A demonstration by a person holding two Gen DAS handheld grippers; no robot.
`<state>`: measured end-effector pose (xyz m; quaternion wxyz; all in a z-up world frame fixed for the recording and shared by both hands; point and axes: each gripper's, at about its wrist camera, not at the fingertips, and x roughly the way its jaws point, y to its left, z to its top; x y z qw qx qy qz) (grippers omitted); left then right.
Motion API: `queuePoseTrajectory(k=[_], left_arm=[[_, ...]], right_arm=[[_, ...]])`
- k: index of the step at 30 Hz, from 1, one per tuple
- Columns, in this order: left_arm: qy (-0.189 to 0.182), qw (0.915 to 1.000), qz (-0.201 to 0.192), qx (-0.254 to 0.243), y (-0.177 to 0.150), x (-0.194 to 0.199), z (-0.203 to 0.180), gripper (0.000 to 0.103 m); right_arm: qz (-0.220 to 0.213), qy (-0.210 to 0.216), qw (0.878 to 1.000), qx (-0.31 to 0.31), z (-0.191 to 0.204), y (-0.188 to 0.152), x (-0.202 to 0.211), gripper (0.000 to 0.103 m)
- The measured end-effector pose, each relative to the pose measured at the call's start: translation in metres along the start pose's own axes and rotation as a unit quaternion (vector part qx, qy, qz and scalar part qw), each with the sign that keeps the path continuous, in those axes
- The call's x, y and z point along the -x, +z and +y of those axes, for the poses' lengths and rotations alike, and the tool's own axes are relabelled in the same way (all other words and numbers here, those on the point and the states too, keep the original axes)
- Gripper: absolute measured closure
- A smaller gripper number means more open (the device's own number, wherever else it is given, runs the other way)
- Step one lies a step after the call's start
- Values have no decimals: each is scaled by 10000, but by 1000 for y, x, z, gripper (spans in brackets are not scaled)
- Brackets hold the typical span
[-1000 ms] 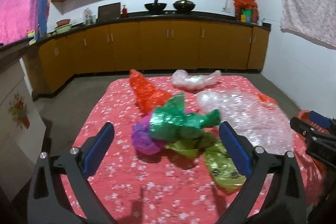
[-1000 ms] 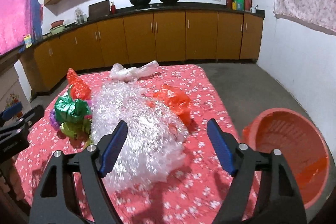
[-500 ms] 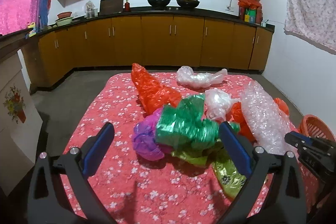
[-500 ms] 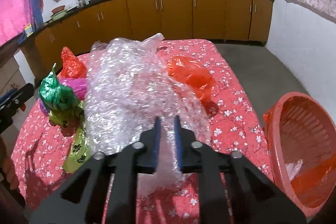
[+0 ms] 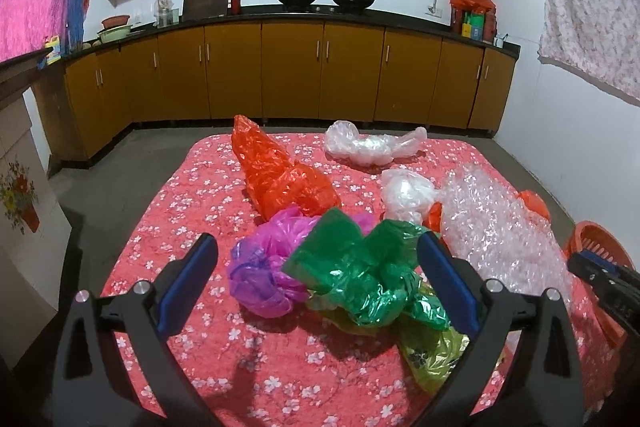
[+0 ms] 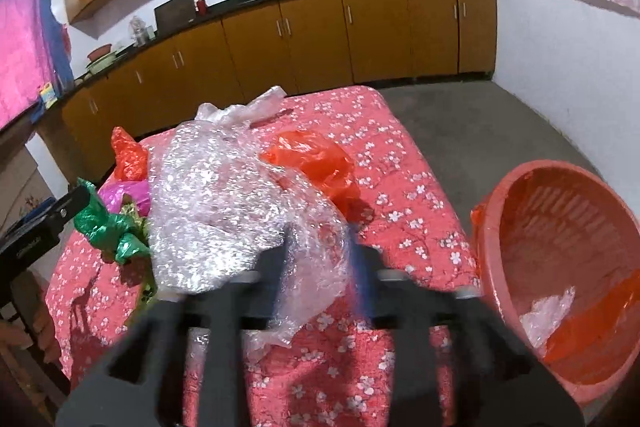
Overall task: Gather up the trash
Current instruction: 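Grasp the large bubble wrap with the right tool and lift it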
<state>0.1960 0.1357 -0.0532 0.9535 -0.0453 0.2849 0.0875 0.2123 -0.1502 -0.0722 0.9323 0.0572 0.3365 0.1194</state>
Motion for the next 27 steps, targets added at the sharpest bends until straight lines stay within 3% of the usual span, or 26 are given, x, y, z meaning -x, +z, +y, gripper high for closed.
queuePoseTrajectory(k=[6,10,11,14,15,27], left_arm=[[37,10000,1,-77,-4,0,-1,5],[64,10000,18,-57,-5,1,1,5],[69,10000,26,-49,-5,1,1,5],[77,10000,46,-37,-7,1,3,5],[76,10000,50,-37,-7,1,4,5],[-2,9999,89,-67,-9,-1,0,5]], right_arm=[[58,110,9999,113,12,4,-10,33],[257,137,9986,447,28,0,-23,34],[335,159,9979,522,32,-2,-26,44],[517,232,9966,600,35,-8,-33,94],[550,262,9964,582,35,-9,-33,99],[89,192,9991,360,16,-1,3,102]])
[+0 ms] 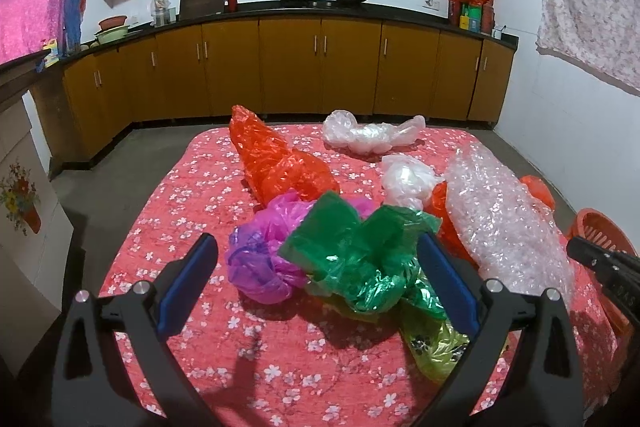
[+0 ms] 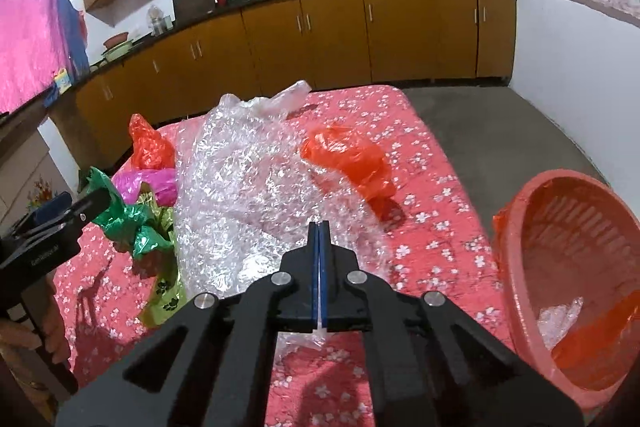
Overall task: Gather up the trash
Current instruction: 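Grasp the large bubble wrap with the right tool and lift it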
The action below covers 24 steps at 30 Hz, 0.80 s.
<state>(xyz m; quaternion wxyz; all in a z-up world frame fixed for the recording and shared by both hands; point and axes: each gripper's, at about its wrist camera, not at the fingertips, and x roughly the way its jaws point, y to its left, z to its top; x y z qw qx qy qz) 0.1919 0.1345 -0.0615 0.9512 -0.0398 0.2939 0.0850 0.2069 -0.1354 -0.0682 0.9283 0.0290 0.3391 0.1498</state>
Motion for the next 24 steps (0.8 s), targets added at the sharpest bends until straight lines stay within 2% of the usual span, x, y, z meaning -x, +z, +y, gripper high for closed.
queuePoseTrajectory(k=[1,2,3,4,5,6,10,12,16,19,20,21,24], left_arm=[[-2,10000,5,3,0,0,0,5],[-1,10000,7,11,-1,0,0,5],[0,10000,4,13,0,0,0,5],[4,10000,1,33,0,1,0,5],[8,10000,-5,52,0,2,1,5],[11,10000,-13,65,0,3,3,5],[61,9999,-76,107,0,11,12,5],[84,9998,-92,129,0,15,17,5],[130,9997,-65,189,-4,20,28,5],[138,9997,-31,222,-7,22,35,5],[135,9997,-23,225,-8,22,36,5],[127,9997,-14,221,-9,22,37,5],[98,9998,17,182,-10,22,37,5]], right_arm=[[15,26,10000,3,0,0,-1,101],[40,74,10000,0,2,-1,-2,95],[58,105,9999,0,4,-1,-3,79],[53,132,9999,0,6,-2,-3,67],[28,164,9999,0,9,-2,-3,45],[-13,209,9998,20,13,-3,-2,41],[19,199,9995,226,32,0,-7,40],[32,151,9994,307,40,1,-10,31],[150,-2,9986,514,57,-2,-23,19],[320,-156,9970,683,64,-9,-34,18],[367,-204,9965,717,65,-11,-36,27],[441,-230,9962,711,64,-14,-40,44],[490,-99,9977,468,54,-17,-38,68]])
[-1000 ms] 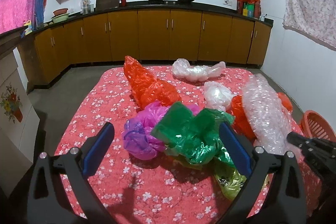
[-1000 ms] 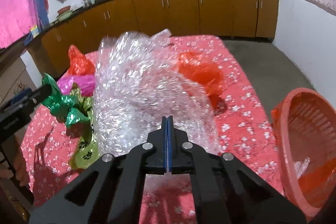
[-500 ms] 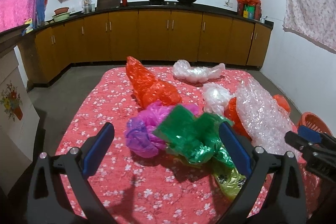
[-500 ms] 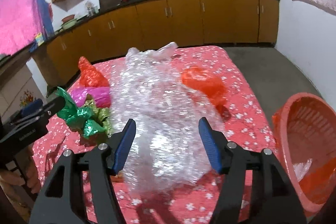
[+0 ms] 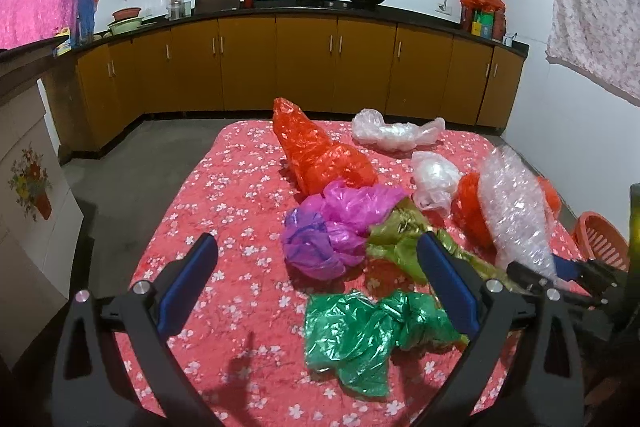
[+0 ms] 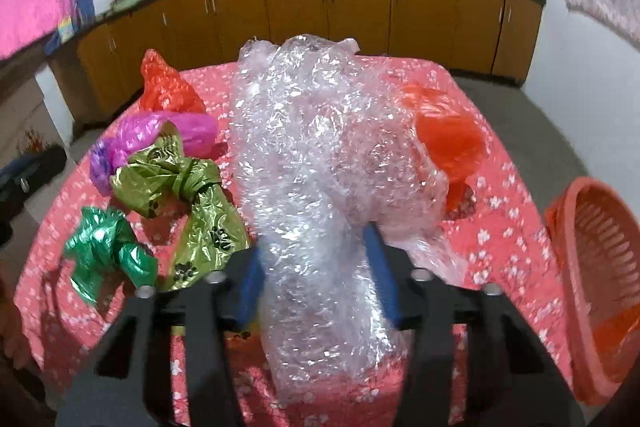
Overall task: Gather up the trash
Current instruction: 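Grasp the large bubble wrap with the right tool and lift it, then grasp the green plastic bag with the left tool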
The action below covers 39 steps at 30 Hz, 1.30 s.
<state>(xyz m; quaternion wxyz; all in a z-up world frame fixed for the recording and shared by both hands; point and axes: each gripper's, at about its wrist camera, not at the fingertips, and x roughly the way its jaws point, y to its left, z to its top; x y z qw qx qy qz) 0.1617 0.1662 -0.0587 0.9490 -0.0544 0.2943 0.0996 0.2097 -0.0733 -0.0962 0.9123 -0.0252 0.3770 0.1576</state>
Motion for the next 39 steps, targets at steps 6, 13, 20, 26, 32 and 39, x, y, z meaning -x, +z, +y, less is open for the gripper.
queuePoseTrajectory(k=[6,13,20,26,32,39], left_arm=[[-166,9997,147,-111,-7,-5,-6,5],[-368,9972,487,-442,-21,-19,-21,8],[-790,9903,956,-632,-28,-40,-32,41],[-905,9894,951,-620,-28,-35,-29,43],[-1091,9863,1153,-457,-31,-39,-20,58],[-1197,9841,1216,-485,-39,-38,-24,98]], right_arm=[[-299,20,9994,-177,-13,5,23,83],[-449,5,9980,-437,-29,9,41,83],[-407,-8,9982,-449,-29,6,44,83],[-434,32,9979,-476,-30,7,50,83],[-447,4,9978,-497,-29,4,54,83],[-515,-23,9976,-461,-26,4,62,83]])
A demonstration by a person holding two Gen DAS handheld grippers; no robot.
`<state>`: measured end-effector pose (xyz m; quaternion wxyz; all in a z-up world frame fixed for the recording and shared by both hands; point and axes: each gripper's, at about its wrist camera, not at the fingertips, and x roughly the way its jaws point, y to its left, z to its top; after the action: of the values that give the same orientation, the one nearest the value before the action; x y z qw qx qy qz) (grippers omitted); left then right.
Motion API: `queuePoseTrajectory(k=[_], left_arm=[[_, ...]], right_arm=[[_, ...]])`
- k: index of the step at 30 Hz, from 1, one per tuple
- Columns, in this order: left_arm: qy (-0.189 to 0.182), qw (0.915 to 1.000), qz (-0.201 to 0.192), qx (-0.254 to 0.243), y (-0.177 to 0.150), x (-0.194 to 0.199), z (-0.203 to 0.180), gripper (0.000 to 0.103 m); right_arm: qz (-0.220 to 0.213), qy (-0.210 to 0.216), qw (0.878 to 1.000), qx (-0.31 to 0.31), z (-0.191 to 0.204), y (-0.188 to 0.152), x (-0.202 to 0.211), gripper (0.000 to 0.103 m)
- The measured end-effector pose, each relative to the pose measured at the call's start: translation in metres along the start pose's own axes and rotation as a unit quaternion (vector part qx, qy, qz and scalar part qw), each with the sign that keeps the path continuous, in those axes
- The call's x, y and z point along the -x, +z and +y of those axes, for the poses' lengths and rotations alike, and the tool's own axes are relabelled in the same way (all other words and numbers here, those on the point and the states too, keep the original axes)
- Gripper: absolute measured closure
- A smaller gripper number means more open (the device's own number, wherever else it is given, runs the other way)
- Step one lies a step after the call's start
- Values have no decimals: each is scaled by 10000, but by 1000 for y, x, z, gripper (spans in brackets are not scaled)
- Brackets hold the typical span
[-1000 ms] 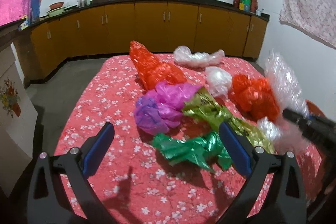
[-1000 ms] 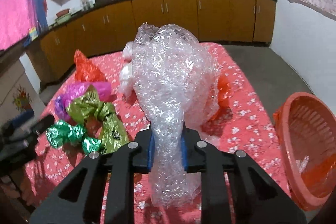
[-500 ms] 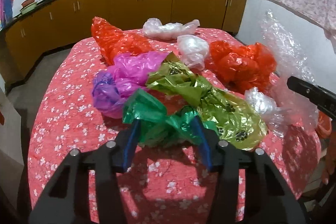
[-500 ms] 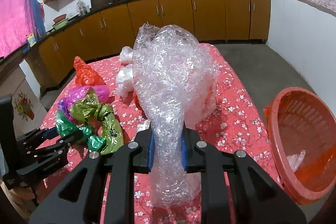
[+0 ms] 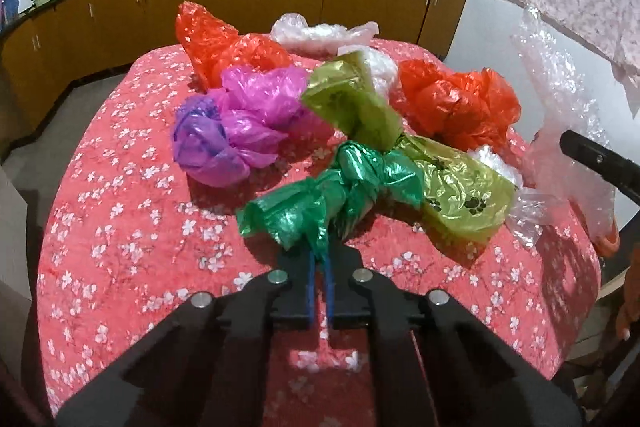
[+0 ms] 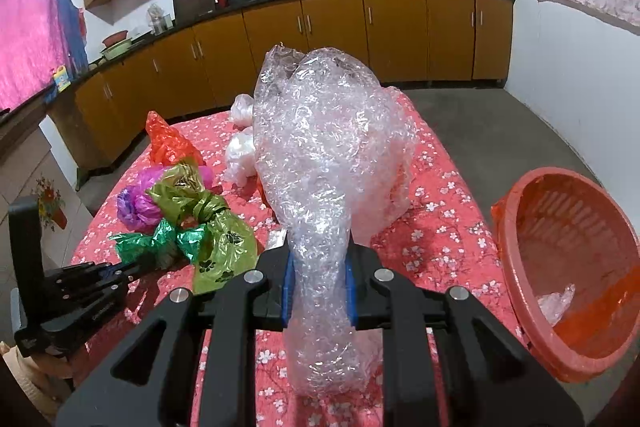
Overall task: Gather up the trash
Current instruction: 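Grasp the green plastic bag with the left tool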
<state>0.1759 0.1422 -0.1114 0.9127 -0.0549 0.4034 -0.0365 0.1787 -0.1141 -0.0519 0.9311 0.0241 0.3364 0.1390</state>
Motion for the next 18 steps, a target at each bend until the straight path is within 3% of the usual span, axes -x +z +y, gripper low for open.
queuePoseTrajectory(k=[9,18], left_arm=[[-114,9989,-448,-107,6,37,-12,99],[-387,9950,-832,-391,24,67,-52,99]], right_arm=[[-135,-11,9999,-21,-1,0,14,83],[-372,-125,9991,-136,-18,-1,41,83]])
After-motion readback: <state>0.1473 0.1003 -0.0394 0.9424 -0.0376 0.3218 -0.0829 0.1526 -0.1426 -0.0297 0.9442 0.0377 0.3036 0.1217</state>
